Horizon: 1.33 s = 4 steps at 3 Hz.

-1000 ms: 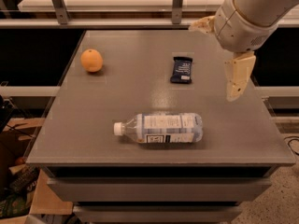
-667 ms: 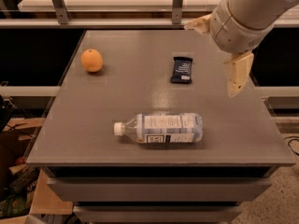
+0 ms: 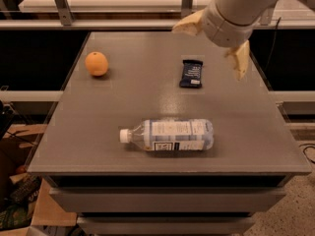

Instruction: Move rxbar blueberry near blue plastic bottle

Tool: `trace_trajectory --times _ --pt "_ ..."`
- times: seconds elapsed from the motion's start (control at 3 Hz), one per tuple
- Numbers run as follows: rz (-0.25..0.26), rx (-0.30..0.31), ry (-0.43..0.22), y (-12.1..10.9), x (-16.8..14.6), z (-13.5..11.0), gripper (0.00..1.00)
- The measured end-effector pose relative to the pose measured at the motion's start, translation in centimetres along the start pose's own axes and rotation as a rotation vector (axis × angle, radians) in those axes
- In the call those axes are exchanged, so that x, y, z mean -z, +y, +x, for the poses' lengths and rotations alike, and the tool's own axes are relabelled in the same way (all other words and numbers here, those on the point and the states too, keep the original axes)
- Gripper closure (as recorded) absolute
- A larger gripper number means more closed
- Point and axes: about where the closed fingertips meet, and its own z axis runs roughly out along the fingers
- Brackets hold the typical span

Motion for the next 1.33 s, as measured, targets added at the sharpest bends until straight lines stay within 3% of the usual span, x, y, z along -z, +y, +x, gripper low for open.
trace_trajectory --times 0.33,0.67,1.33 --pt "-0.052 0.156 -0.033 -1.7 -3.0 1.4 0.0" --pt "-0.106 0.246 -0.058 -2.6 -6.1 2.4 0.0" --pt "-0.171 0.315 -0.032 -3.0 -12.3 4.8 0.0"
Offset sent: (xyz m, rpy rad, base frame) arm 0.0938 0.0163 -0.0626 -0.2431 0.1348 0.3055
